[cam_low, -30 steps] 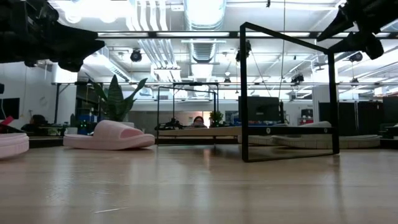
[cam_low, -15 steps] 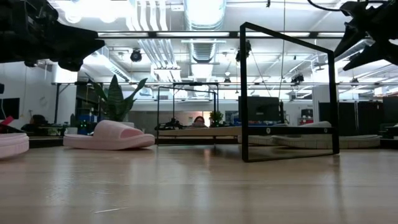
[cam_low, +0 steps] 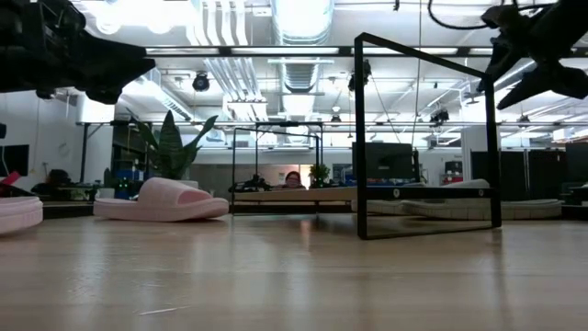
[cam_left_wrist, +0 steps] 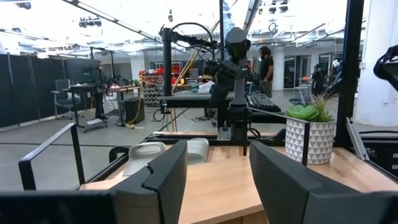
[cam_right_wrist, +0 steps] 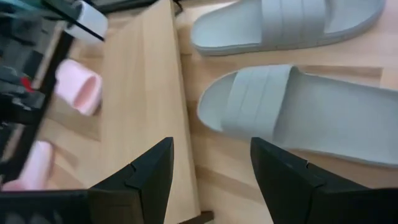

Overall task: Pick and place slides into the shelf
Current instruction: Put the bottom gray slide on the shelf

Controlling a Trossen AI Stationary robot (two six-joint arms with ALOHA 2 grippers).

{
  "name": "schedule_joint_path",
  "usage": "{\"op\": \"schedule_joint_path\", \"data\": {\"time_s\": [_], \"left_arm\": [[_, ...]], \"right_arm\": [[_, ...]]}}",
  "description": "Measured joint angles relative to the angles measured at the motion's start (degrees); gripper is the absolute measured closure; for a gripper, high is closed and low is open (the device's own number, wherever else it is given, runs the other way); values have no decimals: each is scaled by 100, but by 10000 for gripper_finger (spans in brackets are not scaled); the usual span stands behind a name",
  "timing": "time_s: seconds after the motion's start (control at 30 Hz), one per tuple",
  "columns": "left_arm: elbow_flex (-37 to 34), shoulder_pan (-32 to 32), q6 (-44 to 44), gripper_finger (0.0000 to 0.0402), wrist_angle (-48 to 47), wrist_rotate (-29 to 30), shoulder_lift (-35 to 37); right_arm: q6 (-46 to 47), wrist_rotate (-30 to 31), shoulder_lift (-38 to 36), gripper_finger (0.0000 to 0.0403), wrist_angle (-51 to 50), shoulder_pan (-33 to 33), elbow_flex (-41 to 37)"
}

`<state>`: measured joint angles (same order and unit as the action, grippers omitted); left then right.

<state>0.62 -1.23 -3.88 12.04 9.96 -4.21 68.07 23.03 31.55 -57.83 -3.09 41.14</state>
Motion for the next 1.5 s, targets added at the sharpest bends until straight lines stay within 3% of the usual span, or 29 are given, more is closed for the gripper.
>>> {"op": "schedule_joint_path", "data": {"time_s": [0.13, 0.33, 0.73, 1.1, 1.5], "left_arm": [[0, 0, 2, 241, 2, 0, 0], [0, 0, 4, 241, -2, 0, -2], [0, 0, 9, 241, -8, -2, -2], [0, 0, 11, 241, -14, 0, -11], [-2, -1, 13, 241, -32, -2, -15]], "right_arm": [[-342, -167, 430, 199, 2, -398, 159], [-1117, -1228, 871, 199, 567, -1357, 198], [-2508, -2382, 1995, 199, 644, -3211, 30], [-2951, -2449, 2621, 199, 1004, -3476, -250], [-2911, -2449, 2707, 199, 1953, -3729, -897]]}}
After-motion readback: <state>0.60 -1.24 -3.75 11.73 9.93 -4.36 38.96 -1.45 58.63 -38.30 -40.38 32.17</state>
